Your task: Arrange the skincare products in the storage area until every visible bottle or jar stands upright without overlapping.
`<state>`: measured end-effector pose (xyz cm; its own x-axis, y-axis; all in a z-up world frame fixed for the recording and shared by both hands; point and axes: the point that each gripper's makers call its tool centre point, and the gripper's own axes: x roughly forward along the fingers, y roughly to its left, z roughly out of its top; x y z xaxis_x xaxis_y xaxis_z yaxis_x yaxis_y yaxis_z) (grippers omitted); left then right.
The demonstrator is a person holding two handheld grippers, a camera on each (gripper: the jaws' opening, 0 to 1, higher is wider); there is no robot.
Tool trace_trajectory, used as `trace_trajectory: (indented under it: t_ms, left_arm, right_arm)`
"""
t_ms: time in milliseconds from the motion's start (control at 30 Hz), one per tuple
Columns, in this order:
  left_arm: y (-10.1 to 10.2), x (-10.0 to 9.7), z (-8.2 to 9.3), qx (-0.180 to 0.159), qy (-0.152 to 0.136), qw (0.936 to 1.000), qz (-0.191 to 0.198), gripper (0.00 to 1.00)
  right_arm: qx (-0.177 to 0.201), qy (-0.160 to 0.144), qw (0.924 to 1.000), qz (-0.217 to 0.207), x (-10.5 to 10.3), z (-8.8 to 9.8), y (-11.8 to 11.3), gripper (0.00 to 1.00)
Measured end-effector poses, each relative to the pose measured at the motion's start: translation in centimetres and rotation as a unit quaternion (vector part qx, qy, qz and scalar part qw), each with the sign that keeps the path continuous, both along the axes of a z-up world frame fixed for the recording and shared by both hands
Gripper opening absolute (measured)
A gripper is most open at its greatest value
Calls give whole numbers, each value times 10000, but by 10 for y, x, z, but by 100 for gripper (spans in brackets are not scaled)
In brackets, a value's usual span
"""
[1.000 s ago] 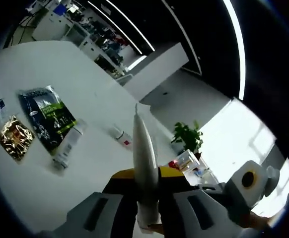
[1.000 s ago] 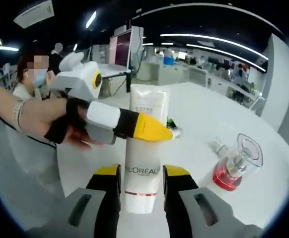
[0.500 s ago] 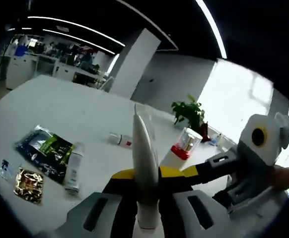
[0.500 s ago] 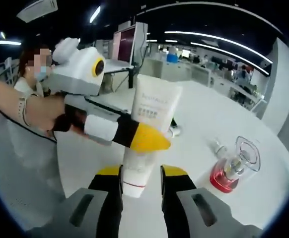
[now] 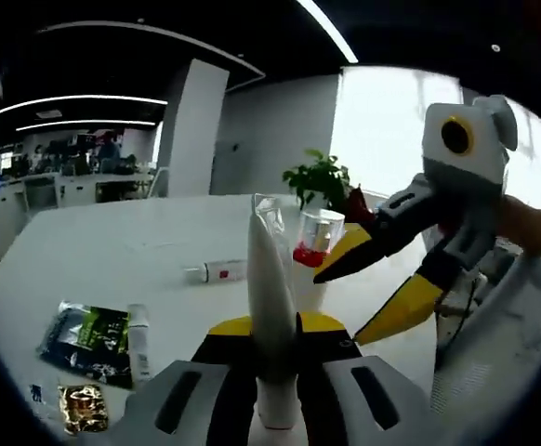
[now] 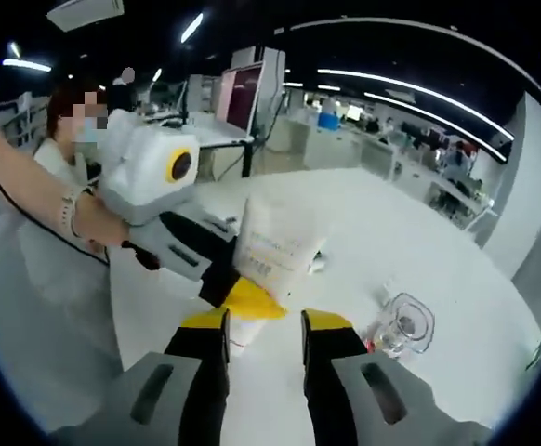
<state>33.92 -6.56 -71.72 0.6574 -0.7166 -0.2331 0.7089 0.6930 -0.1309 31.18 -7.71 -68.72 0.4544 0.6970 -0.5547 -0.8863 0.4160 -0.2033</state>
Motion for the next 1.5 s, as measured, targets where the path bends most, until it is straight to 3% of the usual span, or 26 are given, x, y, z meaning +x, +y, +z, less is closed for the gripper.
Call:
trace_trajectory:
  t_ms: [133,233,367,467,567,667,800,867,967,1033,1067,1167,1200,1500]
  left_arm:
    - [-5,-1,-1,33,-111,9998,-145,10]
    - [-11,-5,2,116,-259,9992,-293,10]
    - [-16,-10,3,138,-375,9981,-465,10]
    - [-19,-13,4,115,-434,9972,-595,10]
    - [-20,-16,4,102,-481,9963,-701,10]
    - [-22,-19,5,103,-532,9952,-811,10]
    - [-23,-23,5,38,-575,9936,-967,10]
    - [-20,-23,5,-16,-596,9932,-995,10]
    - [-19,-25,6,-33,-589,9930,-1021,10]
    - [-21,-27,7,-57,-610,9923,-1074,10]
    - [-22,-27,7,-69,-611,9920,-1101,10]
    - [-23,-28,7,-87,-625,9913,-1158,10]
    - [-24,-29,7,-87,-635,9910,-1172,10]
    - [-20,-26,6,-140,-643,9907,-1188,11]
  right_arm:
    - [-185,-185,9991,322,5,25,-1,30]
    - [-619,-367,9945,755,8,34,0,30]
    - [-1252,-408,9810,1423,6,33,11,30]
    - [-1641,-373,9660,1963,0,33,20,27]
    - [-2104,-113,9439,2544,-10,27,24,27]
    - [-2458,-33,9264,2853,-9,23,29,21]
    - [-2899,473,9017,3172,-16,13,28,22]
    - [-3139,530,8895,3278,-14,7,28,21]
    - [-3142,479,8889,3299,-9,4,36,14]
    - [-3162,662,8814,3448,-15,1,38,15]
    - [-3225,779,8739,3553,-19,-2,37,14]
    - [-3362,786,8666,3602,-19,-8,38,14]
    - [-3475,859,8594,3652,-20,-14,35,14]
    - [-3614,905,8507,3707,-21,-19,38,16]
